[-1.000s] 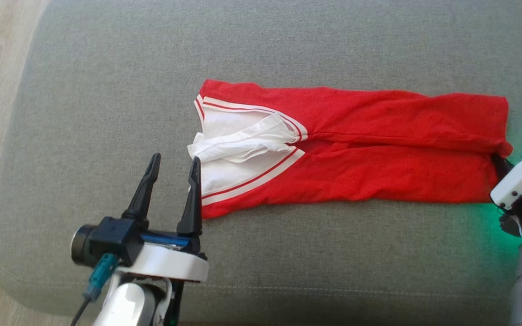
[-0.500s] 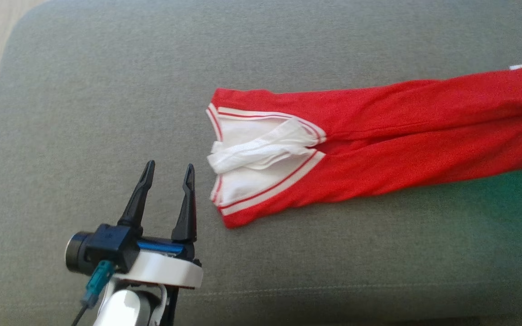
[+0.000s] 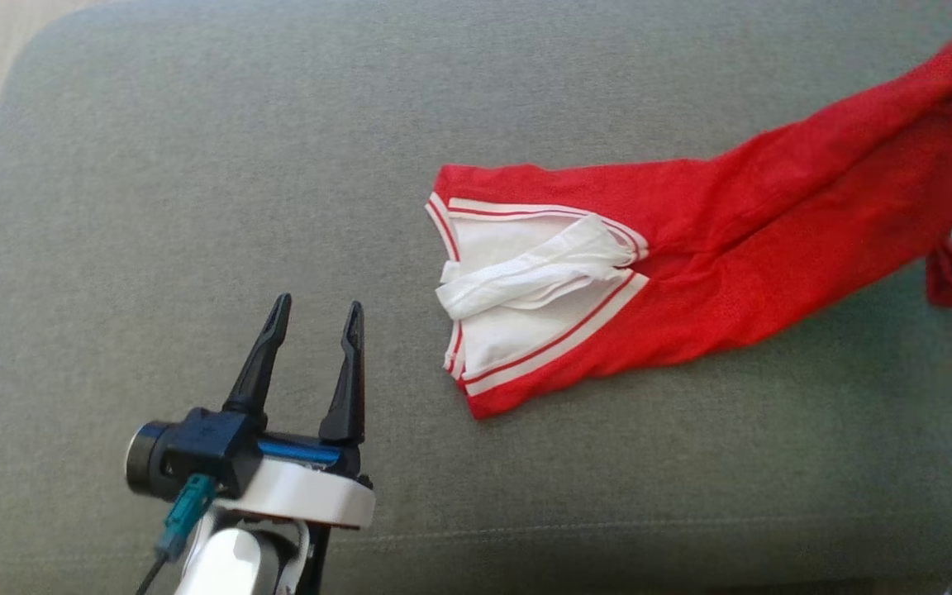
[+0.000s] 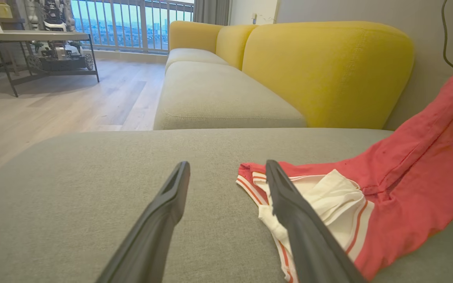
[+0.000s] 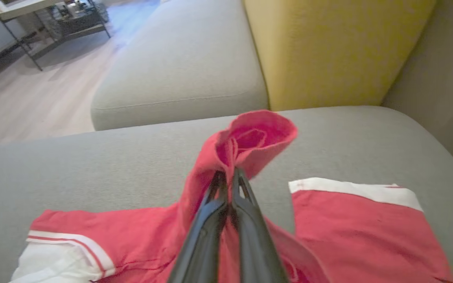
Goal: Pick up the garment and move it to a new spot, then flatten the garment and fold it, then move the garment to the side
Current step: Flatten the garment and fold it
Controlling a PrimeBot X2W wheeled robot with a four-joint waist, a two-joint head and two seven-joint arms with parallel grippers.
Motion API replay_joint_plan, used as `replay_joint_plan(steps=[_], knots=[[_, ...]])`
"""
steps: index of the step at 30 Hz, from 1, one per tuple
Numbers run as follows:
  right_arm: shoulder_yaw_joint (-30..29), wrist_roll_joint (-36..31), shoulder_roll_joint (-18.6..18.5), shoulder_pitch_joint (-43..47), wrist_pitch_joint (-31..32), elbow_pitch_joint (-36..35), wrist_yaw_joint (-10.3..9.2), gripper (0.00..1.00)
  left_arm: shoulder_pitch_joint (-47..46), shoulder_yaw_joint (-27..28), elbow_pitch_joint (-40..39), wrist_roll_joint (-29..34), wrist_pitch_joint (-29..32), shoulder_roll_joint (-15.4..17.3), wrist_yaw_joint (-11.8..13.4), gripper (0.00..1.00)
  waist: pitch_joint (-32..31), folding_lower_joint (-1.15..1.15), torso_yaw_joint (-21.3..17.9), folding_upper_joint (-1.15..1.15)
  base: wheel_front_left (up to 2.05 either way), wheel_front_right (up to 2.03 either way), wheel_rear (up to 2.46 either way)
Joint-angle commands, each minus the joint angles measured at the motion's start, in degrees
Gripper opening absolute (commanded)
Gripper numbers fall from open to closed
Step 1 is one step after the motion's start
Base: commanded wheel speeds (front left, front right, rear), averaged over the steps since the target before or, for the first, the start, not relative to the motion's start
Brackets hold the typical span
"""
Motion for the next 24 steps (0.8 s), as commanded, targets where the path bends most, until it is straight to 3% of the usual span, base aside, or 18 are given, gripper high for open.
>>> replay_joint_plan(steps=[1, 11, 24], knots=[[3.0, 0.9, 0.6, -1.2, 0.8, -3.7, -0.02, 0.0, -1.9, 2.0, -1.8, 0.6, -0.3, -0.3, -0.2, 1.0, -0.2, 0.0, 1.1, 0.0, 0.0, 0.0, 0.0], [13.6, 4.8, 3.4, 1.3, 0.7, -5.0, -0.02, 0.0, -1.1, 1.8, -1.8, 0.5, -0.3, -1.0, -0.4, 1.0, -1.1, 0.0, 6.4, 0.0, 0.0, 0.0, 0.0], [25.9, 12.8, 3.5, 3.3, -5.9, 6.7, -0.02, 0.0, -0.7, 0.9, -0.9, 0.0, -0.3, -1.7, -0.6, 1.0, -2.1, 0.0, 12.2, 0.0, 0.0, 0.0, 0.0]])
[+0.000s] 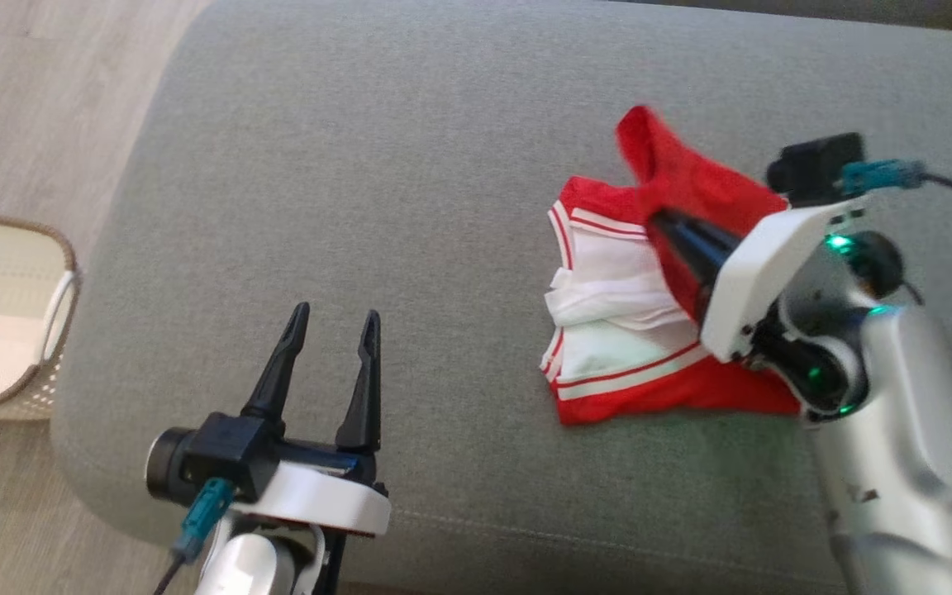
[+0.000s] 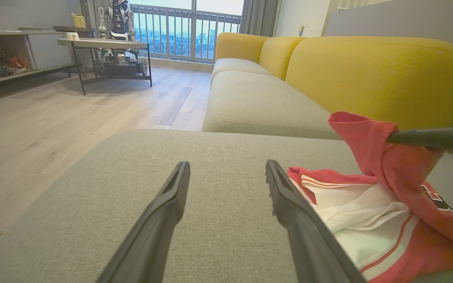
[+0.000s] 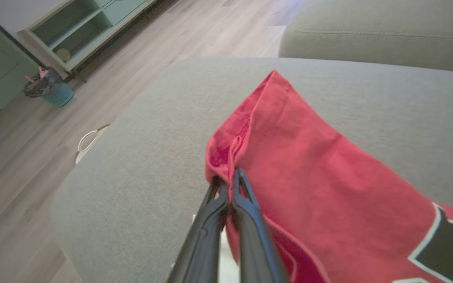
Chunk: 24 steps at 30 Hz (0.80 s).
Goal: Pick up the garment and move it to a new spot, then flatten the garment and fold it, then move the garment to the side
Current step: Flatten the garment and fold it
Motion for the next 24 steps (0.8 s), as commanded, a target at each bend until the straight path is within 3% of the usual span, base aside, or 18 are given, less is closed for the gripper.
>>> replay_joint_plan(steps=[1, 13, 14, 15, 16, 20, 24], knots=[[1.6, 0.6, 0.7, -1.1, -0.7, -1.8, -0.02, 0.0, -0.9, 1.4, -1.7, -0.1, -0.3, -0.3, -0.2, 1.0, -0.1, 0.0, 0.6, 0.0, 0.0, 0.0, 0.0], [6.9, 3.7, 0.7, -0.6, -6.1, 8.4, -0.02, 0.02, -1.0, 0.3, -1.0, -0.9, -0.3, -0.5, -0.2, 1.0, -0.5, 0.0, 3.0, 0.0, 0.0, 0.0, 0.0], [7.3, 4.2, 0.7, -0.7, -6.3, 8.9, -0.02, 0.32, -1.0, 0.3, -1.0, -1.0, -0.3, -0.5, -0.1, 1.0, -0.5, 0.0, 2.9, 0.0, 0.0, 0.0, 0.0], [7.5, 4.7, 0.7, -0.9, -6.9, 9.2, -0.02, 0.85, -1.0, 0.4, -0.9, -1.1, -0.3, -0.6, -0.1, 1.0, -0.6, 0.0, 2.9, 0.0, 0.0, 0.0, 0.0], [7.4, 5.2, 0.7, -1.2, -7.5, 9.3, -0.02, 1.0, -1.0, 0.4, -0.9, -1.1, -0.3, -0.6, 0.0, 1.0, -0.7, 0.0, 2.8, 0.0, 0.0, 0.0, 0.0], [5.8, 7.6, 0.7, -3.1, -11.7, 6.9, -0.02, 1.0, -0.8, 0.9, -1.1, -1.1, -0.3, -0.6, 0.4, 1.0, -1.1, 0.0, 1.9, 0.0, 0.0, 0.0, 0.0], [-2.3, 1.7, 0.7, -4.7, -15.3, 4.0, -0.02, 1.0, 0.0, 1.6, -1.9, -0.7, -0.3, -0.6, 0.9, 1.0, -1.8, 0.0, 0.1, 0.0, 0.0, 0.0, 0.0]])
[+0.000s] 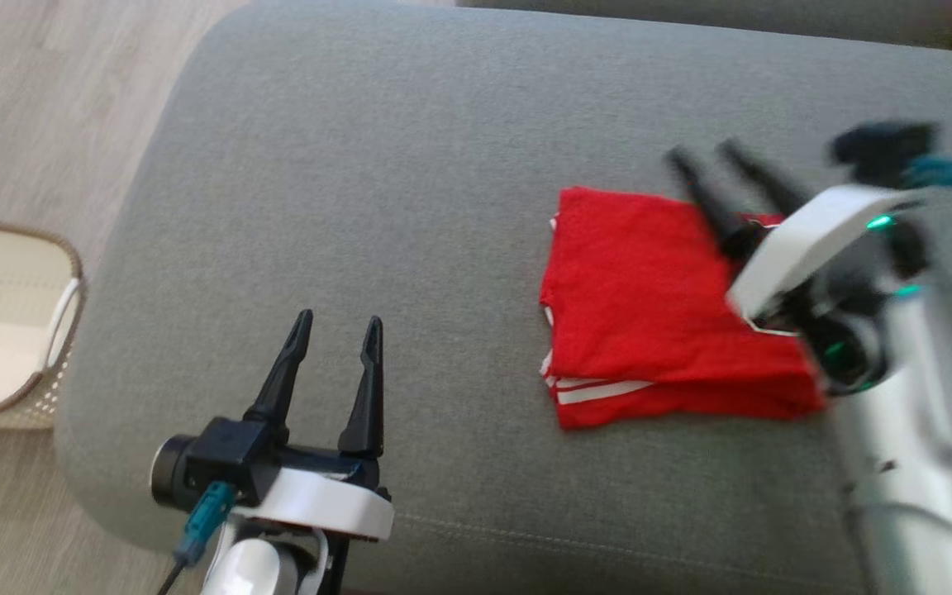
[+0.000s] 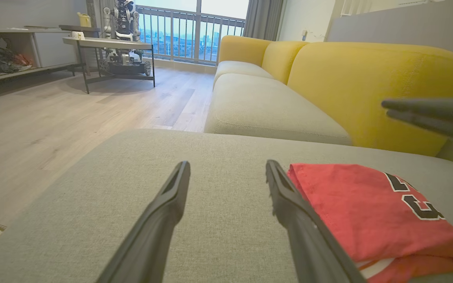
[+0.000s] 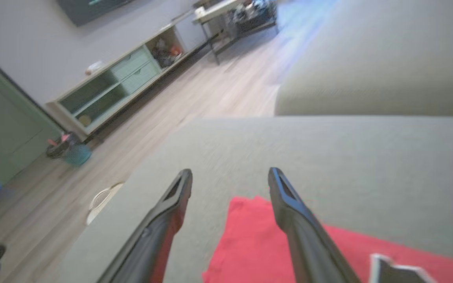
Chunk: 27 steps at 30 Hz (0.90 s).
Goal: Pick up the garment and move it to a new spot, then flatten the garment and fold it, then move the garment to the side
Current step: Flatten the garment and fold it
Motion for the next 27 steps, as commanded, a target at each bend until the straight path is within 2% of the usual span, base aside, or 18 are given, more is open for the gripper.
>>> replay_joint_plan(steps=[1, 6, 14, 20, 27], knots=[[-1.9, -4.1, 0.7, -2.1, -0.6, -2.9, -0.02, 1.0, -0.4, 2.4, -2.4, 0.3, -0.3, -0.3, 0.3, 1.0, -0.3, 0.0, -1.0, 0.0, 0.0, 0.0, 0.0], [-6.3, -11.5, -0.3, 0.3, -0.9, -6.7, -0.02, 1.0, -0.1, 3.2, -3.2, 0.7, -0.3, -0.3, 0.4, 1.0, -0.7, 0.0, -2.3, 0.0, 0.0, 0.0, 0.0], [-7.2, -13.1, -0.7, 9.0, -7.6, -12.0, -0.02, 1.0, 1.8, 5.7, -4.2, 1.1, -0.3, -0.3, 1.7, 1.0, -2.0, 0.0, -5.6, 0.0, 0.0, 0.0, 0.0], [-5.8, -16.7, -0.1, 16.5, -17.9, -15.0, -0.02, 1.0, 3.0, 7.6, -5.1, 2.2, -0.3, -0.1, 2.5, 1.0, -2.2, 0.0, -8.2, 0.0, 0.0, 0.0, 0.0], [-2.9, -21.7, 0.3, 22.8, -30.6, -13.3, -0.02, 1.0, 4.6, 8.6, -6.2, 3.7, -0.3, -0.1, 2.5, 1.0, -3.3, 0.0, -9.8, 0.0, 0.0, 0.0, 0.0]])
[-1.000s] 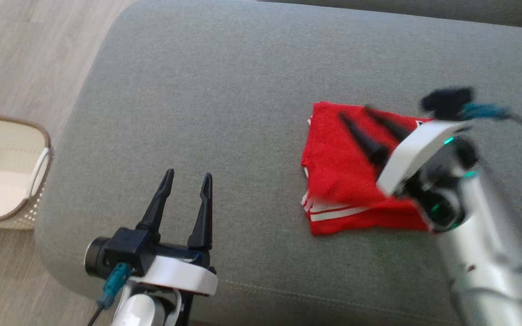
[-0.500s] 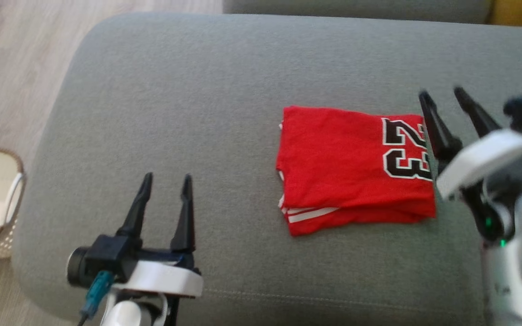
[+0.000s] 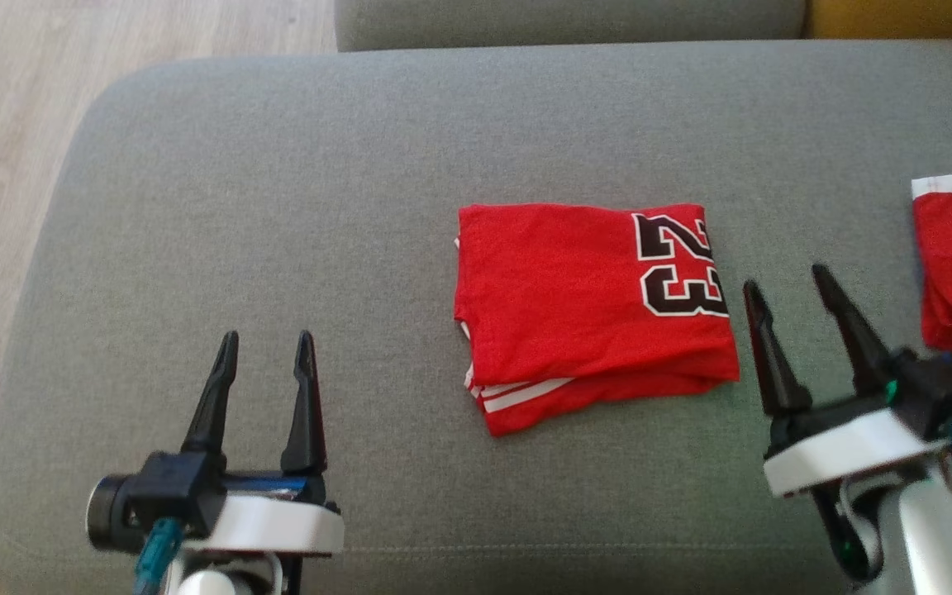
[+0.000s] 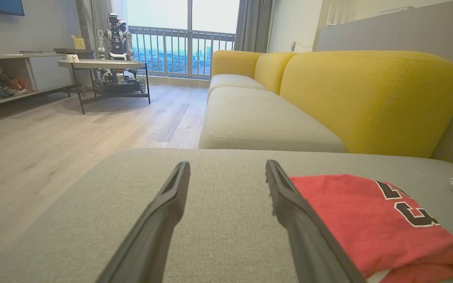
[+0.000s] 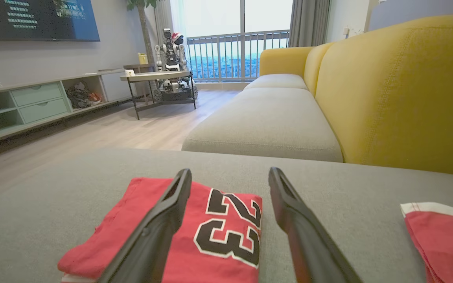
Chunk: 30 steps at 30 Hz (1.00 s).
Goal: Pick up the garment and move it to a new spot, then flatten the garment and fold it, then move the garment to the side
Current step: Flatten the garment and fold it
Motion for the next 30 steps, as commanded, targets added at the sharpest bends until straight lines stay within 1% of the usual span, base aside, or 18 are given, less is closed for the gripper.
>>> replay_joint_plan(steps=[1, 4, 7, 9, 16, 22, 26, 30], knots=[[1.5, -0.7, 0.2, -0.4, -1.2, -1.5, -0.02, 1.0, -0.4, 2.1, -2.5, 0.7, -0.3, -0.1, 0.0, 1.0, -0.4, 0.0, -0.2, 0.0, 0.0, 0.0, 0.0], [2.2, -2.4, 0.4, 1.7, -3.5, 0.0, -0.02, 1.0, 0.5, 2.2, -3.6, 1.8, -0.3, 0.0, -0.5, 1.0, -1.4, 0.0, -0.3, 0.0, 0.0, 0.0, 0.0], [2.8, -4.2, 0.4, 3.4, -4.3, 1.5, -0.02, 1.0, 1.4, 1.6, -4.2, 4.5, -0.3, 0.9, -1.0, 1.0, -2.4, 0.0, -0.4, 0.0, 0.0, 0.0, 0.0], [3.0, -5.1, 0.5, 4.1, -4.4, 0.3, -0.02, 1.0, 2.3, 1.2, -4.2, 5.6, -0.3, 1.1, -0.8, 1.0, -3.4, 0.0, -0.3, 0.0, 0.0, 0.0, 0.0], [4.2, -4.2, 0.6, 8.3, -4.4, -1.1, -0.02, 1.0, 5.6, 2.2, -3.4, 4.6, -0.3, 0.9, -0.9, 1.0, -6.4, 0.0, -0.7, 0.0, 0.0, 0.0, 0.0], [5.5, -3.2, 0.6, 10.2, -4.4, 0.3, -0.02, 1.0, 7.7, 4.0, -1.5, 3.1, -0.3, 0.4, -1.3, 1.0, -8.0, 0.0, -1.1, 0.0, 0.0, 0.0, 0.0], [5.9, -2.6, 0.6, 10.8, -4.4, 0.8, -0.02, 1.0, 8.9, 5.2, 0.0, 3.3, -0.3, 0.2, -0.2, 1.0, -8.6, 0.0, -1.4, 0.0, 0.0, 0.0, 0.0], [6.2, -2.2, 0.6, 11.2, -4.4, 1.5, -0.02, 1.0, 9.5, 5.5, 0.9, 3.3, -0.3, 0.0, -0.1, 1.0, -9.2, 0.0, -1.6, 0.0, 0.0, 0.0, 0.0]])
